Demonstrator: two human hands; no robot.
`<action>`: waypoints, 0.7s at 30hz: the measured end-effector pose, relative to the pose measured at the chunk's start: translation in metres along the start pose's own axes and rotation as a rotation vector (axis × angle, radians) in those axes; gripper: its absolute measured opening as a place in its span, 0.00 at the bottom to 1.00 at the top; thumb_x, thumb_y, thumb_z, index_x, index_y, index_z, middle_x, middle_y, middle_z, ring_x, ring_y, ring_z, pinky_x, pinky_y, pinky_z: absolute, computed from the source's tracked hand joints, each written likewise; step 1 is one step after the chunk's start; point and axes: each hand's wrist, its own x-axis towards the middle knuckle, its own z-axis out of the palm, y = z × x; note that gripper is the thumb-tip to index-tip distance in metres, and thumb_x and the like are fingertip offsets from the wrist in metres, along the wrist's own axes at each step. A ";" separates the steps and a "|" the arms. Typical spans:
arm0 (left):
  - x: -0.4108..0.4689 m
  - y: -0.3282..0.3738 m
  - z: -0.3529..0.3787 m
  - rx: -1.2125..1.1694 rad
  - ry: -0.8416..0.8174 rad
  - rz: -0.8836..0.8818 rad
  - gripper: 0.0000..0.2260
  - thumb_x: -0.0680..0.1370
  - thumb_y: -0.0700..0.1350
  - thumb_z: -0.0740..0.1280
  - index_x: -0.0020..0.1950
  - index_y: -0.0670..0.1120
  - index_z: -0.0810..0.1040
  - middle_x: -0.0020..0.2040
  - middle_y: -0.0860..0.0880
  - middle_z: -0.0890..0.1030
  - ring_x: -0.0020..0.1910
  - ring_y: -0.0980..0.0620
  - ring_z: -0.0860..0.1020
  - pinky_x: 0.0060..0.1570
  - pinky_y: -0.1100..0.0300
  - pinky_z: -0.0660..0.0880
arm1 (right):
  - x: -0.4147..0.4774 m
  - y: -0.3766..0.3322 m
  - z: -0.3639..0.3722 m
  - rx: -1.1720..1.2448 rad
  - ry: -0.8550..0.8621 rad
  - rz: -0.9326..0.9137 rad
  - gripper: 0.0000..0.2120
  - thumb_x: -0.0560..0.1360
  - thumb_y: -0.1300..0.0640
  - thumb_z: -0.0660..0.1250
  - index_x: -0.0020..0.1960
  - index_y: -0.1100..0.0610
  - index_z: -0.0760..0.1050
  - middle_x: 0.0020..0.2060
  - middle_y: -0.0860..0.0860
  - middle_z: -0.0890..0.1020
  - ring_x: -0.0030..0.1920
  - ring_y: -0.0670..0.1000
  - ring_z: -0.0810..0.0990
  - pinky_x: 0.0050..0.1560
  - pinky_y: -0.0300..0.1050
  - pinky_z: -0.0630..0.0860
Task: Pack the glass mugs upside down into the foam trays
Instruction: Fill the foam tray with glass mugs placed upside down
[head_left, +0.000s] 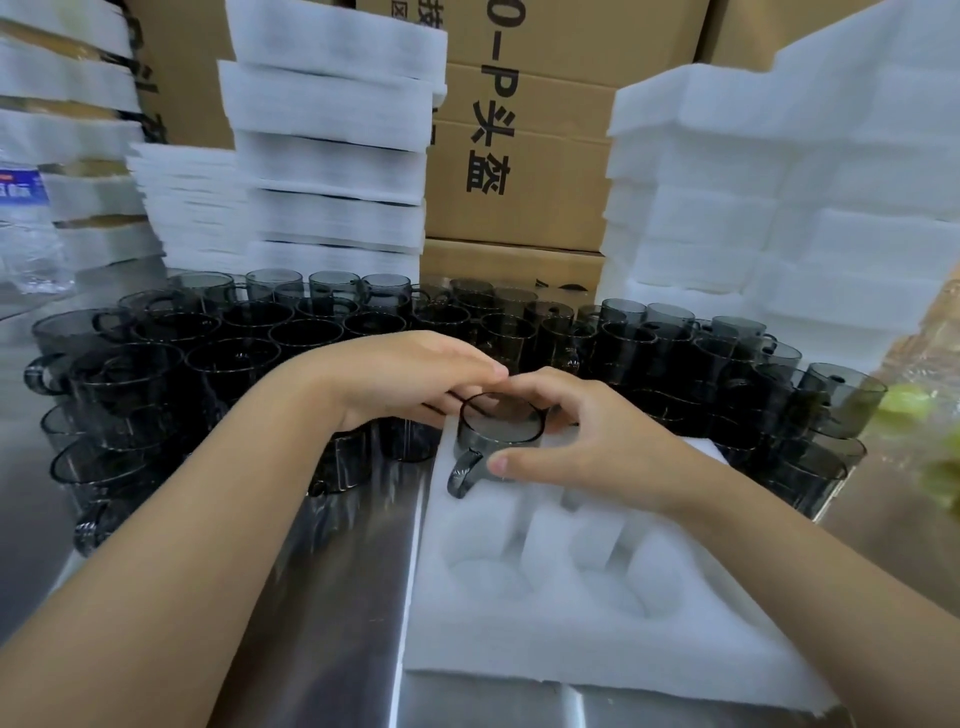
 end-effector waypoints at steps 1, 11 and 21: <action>-0.002 0.000 -0.002 0.034 -0.049 0.005 0.16 0.75 0.57 0.68 0.61 0.55 0.77 0.55 0.55 0.83 0.56 0.57 0.80 0.62 0.54 0.74 | 0.000 0.000 0.001 -0.003 -0.017 0.015 0.21 0.66 0.47 0.76 0.55 0.35 0.74 0.53 0.35 0.75 0.54 0.36 0.75 0.50 0.31 0.73; -0.010 -0.004 -0.015 0.192 -0.237 0.046 0.19 0.71 0.51 0.72 0.61 0.52 0.80 0.57 0.54 0.83 0.60 0.56 0.78 0.68 0.52 0.68 | 0.002 0.003 -0.003 0.005 -0.090 0.033 0.09 0.71 0.38 0.67 0.51 0.29 0.74 0.54 0.42 0.76 0.53 0.40 0.76 0.54 0.36 0.73; -0.011 -0.004 -0.013 0.226 -0.208 0.026 0.17 0.70 0.46 0.75 0.58 0.52 0.81 0.54 0.56 0.83 0.56 0.58 0.80 0.66 0.54 0.70 | 0.000 0.007 -0.002 0.110 -0.148 0.073 0.18 0.70 0.45 0.72 0.59 0.37 0.76 0.53 0.37 0.73 0.48 0.34 0.75 0.34 0.34 0.77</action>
